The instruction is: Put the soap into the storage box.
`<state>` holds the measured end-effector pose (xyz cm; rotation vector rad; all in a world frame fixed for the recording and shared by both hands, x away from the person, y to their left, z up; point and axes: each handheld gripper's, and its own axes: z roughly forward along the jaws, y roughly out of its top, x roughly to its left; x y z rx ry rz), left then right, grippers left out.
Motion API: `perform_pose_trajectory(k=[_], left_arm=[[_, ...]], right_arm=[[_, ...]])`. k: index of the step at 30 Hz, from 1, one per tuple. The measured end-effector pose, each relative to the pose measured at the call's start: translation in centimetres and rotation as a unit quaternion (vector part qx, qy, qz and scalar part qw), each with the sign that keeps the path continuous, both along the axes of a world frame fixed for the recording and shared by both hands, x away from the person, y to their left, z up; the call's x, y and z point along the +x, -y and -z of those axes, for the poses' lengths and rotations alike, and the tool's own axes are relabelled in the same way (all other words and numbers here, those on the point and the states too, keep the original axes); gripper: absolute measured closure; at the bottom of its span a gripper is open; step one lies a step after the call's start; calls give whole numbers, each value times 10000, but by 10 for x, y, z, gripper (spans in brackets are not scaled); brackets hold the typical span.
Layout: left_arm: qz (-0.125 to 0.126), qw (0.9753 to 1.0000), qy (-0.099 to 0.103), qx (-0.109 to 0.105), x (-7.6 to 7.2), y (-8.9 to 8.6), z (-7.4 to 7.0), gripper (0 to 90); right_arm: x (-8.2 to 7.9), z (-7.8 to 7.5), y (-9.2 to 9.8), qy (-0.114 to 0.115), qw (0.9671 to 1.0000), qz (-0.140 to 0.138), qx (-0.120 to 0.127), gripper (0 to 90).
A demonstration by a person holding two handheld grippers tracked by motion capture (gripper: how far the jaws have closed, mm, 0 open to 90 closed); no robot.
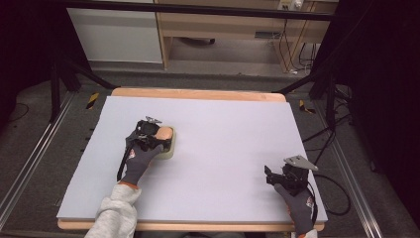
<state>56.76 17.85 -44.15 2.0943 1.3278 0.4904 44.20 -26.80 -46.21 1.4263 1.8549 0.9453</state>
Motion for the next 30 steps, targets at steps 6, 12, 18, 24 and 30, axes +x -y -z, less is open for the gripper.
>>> perform_pose_trajectory(k=[6,12,18,24,30], left_arm=[[-28,10000,-54,67,1,1,5,317],[-30,9999,-54,102,1,2,6,317],[-47,9999,-44,120,1,3,6,315],[-54,9999,-43,120,1,3,6,313],[-73,9999,-41,144,0,3,6,309]], right_arm=[[0,0,0,11,10000,0,-14,93],[0,0,0,10,10000,-13,-13,92],[0,0,0,1,10000,-15,-32,90],[0,0,0,0,10000,20,-30,88],[0,0,0,10,10000,19,-35,88]])
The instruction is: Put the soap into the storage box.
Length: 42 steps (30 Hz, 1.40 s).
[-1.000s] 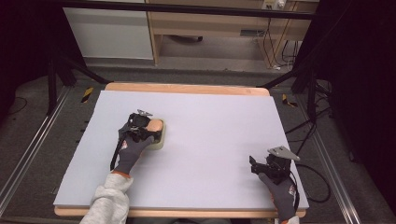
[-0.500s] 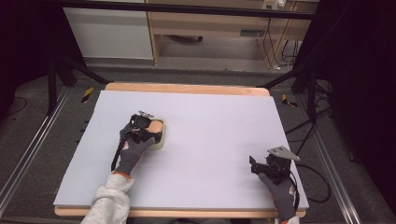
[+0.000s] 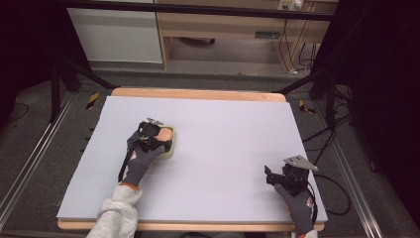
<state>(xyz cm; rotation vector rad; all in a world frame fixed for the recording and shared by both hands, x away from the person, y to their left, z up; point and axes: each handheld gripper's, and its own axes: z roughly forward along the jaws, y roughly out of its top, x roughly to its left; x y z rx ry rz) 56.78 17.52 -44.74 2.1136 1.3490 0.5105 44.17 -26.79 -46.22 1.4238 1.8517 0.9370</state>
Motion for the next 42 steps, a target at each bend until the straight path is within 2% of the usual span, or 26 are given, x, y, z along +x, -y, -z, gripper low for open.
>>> perform_pose_trajectory(k=[3,5,9,15,16,19,25,26,32,34,37,39,42], left_arm=[[-26,10000,73,-50,-1,-2,-3,278],[-25,9998,109,-150,-2,-4,-7,281],[-2,9996,195,-219,-6,-6,-14,281],[108,9990,323,-279,-17,-6,-23,282],[126,9984,399,-378,-22,-6,-26,281],[205,9975,489,-461,-30,-8,-28,277],[245,9963,671,-481,-44,-13,-29,264],[259,9953,769,-519,-49,-17,-29,264],[271,9942,869,-579,-62,-27,-28,263],[312,9927,940,-693,-73,-35,-27,263],[364,9931,936,-613,-79,-40,-24,263],[308,9930,919,-678,-89,-49,-20,263],[257,9936,917,-611,-96,-57,-17,261]], right_arm=[[0,0,0,-3,10000,15,-4,88],[0,0,0,0,10000,17,-4,88],[0,0,1,5,10000,21,-6,88],[0,0,1,27,10000,46,-1,88],[0,-1,2,21,10000,78,8,88],[0,-1,2,32,9999,118,-3,86],[0,-1,6,43,9997,222,-16,84],[0,-1,7,36,9997,252,-11,83],[0,0,12,43,9995,300,5,76],[0,2,14,31,9994,337,63,73],[0,3,13,-25,9995,322,-7,72],[0,3,12,-8,9995,317,18,70],[0,4,12,-48,9995,320,-3,69]])
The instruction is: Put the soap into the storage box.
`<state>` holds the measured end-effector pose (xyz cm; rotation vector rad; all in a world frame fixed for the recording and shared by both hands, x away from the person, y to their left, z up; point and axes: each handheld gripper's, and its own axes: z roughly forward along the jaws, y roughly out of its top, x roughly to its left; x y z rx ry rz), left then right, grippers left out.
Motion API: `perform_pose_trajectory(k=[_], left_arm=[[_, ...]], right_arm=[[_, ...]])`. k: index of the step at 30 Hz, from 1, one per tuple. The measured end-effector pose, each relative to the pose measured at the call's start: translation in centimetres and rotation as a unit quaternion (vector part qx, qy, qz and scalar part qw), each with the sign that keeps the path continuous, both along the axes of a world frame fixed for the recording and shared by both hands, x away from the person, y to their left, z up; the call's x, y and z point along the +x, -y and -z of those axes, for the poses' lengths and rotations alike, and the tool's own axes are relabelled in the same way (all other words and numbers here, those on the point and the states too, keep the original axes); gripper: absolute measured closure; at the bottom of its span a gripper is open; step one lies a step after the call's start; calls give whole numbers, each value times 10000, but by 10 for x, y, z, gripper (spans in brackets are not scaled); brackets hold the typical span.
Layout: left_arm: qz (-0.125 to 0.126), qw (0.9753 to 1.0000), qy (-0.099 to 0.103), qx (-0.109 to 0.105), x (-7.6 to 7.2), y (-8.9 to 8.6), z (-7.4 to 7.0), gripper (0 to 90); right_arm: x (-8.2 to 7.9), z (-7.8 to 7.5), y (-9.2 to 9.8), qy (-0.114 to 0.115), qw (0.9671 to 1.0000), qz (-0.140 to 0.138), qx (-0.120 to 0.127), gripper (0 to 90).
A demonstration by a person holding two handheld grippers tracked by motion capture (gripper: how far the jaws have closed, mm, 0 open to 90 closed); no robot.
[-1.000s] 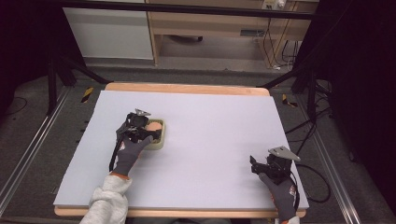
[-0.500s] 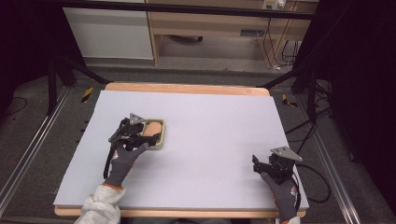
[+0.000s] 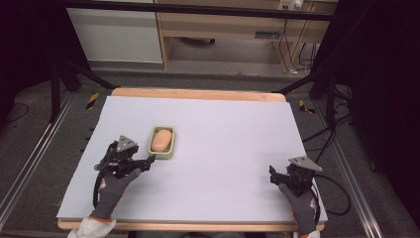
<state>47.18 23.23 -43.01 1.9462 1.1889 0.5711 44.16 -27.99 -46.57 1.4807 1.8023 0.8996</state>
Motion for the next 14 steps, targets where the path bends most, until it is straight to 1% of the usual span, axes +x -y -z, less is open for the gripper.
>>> perform_pose_trajectory(k=[1,2,3,4,5,6,8,10,11,12,14], left_arm=[[-52,10000,-8,-34,-7,-9,2,260],[-86,10000,-11,-44,-10,-13,4,260],[-86,10000,-11,-44,-10,-13,4,260],[-162,9999,-41,-46,-16,-21,8,258],[-162,9999,-41,-46,-16,-21,8,258],[-225,9997,-101,-9,-21,-32,13,257],[-339,9993,-141,7,-27,-45,19,255],[-450,9988,-178,-5,-31,-56,23,255],[-450,9988,-178,-5,-31,-56,23,255],[-559,9983,-174,-64,-34,-64,26,255],[-599,9980,-174,-57,-35,-67,28,255]], right_arm=[[-1,0,0,7,10000,3,-1,68],[-1,0,0,4,10000,6,11,68],[-1,1,0,4,10000,-6,-7,68],[-1,1,0,-7,10000,-7,-21,68],[0,2,0,-26,10000,1,-23,68],[0,2,0,-48,10000,10,-33,68],[-1,2,1,-33,10000,14,-44,66],[-1,3,2,-60,10000,32,-44,66],[-1,3,2,-60,10000,32,-44,66],[-2,2,2,-53,10000,50,-40,64],[-3,3,2,-46,10000,55,-36,64]])
